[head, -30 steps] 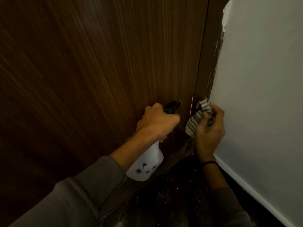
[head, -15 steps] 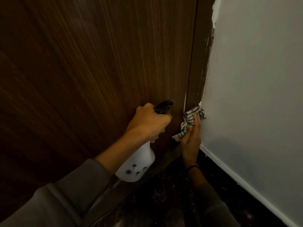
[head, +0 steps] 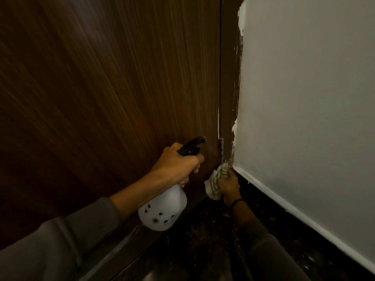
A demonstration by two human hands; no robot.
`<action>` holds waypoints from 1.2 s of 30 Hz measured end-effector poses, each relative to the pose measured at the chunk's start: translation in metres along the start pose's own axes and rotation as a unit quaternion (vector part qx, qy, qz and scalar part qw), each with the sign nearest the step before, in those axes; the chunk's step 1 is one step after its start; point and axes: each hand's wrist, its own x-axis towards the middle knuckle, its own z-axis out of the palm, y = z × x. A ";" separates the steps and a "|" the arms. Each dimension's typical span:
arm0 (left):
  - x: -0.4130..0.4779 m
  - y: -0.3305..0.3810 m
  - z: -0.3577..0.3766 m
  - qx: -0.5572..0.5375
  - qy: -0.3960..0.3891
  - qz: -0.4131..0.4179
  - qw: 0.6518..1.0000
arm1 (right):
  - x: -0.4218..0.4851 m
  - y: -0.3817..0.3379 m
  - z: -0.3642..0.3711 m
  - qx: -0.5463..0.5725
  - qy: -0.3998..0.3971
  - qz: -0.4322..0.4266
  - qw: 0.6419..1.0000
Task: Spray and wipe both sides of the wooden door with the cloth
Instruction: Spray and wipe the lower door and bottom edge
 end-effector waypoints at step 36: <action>0.034 -0.071 0.025 0.023 0.031 -0.147 0.988 | 0.013 0.023 0.036 0.167 -0.015 0.065 0.984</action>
